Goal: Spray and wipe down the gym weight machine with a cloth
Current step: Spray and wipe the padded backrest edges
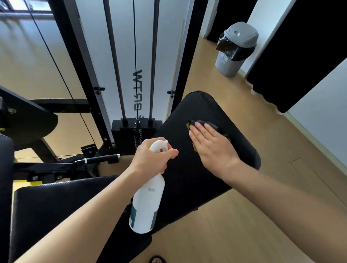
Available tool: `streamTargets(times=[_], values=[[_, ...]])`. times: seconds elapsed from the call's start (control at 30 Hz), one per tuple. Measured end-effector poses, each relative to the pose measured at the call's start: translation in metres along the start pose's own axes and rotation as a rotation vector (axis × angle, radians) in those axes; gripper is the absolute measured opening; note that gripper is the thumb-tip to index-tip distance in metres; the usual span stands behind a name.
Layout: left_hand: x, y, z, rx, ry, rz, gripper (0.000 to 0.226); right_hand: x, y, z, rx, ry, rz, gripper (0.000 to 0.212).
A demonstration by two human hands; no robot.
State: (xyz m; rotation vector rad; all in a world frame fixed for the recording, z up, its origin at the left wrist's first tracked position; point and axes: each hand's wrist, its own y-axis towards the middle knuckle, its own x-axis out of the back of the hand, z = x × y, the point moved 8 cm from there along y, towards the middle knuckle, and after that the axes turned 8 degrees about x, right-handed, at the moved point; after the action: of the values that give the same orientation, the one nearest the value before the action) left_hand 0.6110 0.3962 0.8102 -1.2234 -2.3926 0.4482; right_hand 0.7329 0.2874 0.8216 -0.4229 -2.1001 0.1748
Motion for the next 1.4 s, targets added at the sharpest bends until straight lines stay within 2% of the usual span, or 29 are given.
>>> streamTargets(times=[0.2,0.37,0.57,0.77,0.93,1.07,1.27,1.4], values=[[0.003,0.010,0.000,0.003,0.028,-0.055,0.023,0.017,0.069,-0.057,-0.089,0.001,-0.035,0.058],[-0.008,0.023,-0.004,-0.004,0.035,-0.077,0.023,0.016,0.096,-0.095,-0.245,0.304,-0.106,0.055],[-0.027,0.030,-0.015,0.010,0.033,-0.048,0.022,0.007,0.064,-0.095,-0.379,0.467,-0.170,0.063],[-0.045,0.034,-0.043,-0.031,0.035,-0.017,0.021,-0.004,-0.012,-0.068,-0.472,0.518,-0.180,0.069],[-0.047,0.039,-0.049,-0.039,0.038,-0.013,0.022,-0.012,-0.046,-0.056,-0.465,0.477,-0.177,0.069],[-0.045,0.041,-0.041,-0.030,0.052,-0.018,0.023,-0.009,-0.009,-0.074,-0.425,0.461,-0.144,0.066],[-0.038,0.042,-0.028,-0.003,0.056,-0.055,0.024,-0.006,0.068,-0.107,-0.469,0.537,-0.120,0.062],[-0.036,0.037,-0.029,-0.012,0.070,-0.069,0.022,-0.009,0.076,-0.113,-0.466,0.610,-0.146,0.057]])
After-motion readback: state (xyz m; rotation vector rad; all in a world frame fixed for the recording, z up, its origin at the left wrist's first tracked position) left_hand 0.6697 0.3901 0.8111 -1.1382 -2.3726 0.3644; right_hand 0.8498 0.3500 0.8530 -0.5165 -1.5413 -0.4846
